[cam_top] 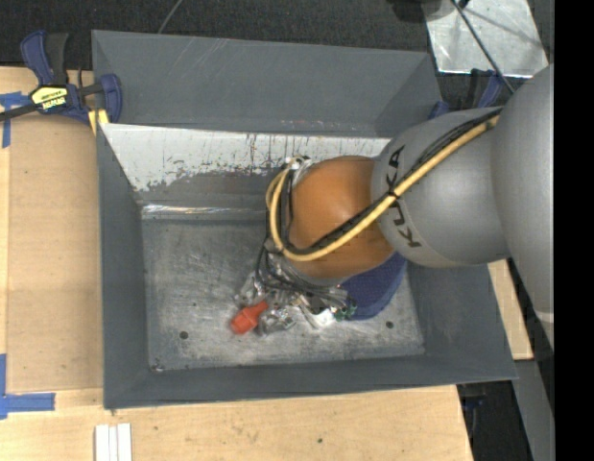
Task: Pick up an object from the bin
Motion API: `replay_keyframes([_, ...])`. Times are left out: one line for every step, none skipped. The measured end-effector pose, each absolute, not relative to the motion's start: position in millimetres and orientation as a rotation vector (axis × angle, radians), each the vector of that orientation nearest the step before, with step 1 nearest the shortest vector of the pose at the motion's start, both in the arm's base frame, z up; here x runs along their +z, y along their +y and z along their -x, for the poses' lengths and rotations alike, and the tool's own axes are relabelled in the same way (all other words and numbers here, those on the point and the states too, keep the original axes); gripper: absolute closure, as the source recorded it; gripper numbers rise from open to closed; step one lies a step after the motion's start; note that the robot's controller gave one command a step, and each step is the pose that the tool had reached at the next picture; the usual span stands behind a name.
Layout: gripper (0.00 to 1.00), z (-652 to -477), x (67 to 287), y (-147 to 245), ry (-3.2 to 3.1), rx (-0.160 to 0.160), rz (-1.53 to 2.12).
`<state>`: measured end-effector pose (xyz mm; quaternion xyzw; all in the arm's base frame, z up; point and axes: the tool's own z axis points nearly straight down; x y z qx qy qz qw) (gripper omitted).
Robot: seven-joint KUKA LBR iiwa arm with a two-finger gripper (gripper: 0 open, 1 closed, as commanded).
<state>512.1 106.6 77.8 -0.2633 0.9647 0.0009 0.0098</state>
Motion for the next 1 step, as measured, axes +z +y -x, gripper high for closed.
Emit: replay_keyframes([1.0,-508.9,201.0,118.7,3.03,0.0,0.785])
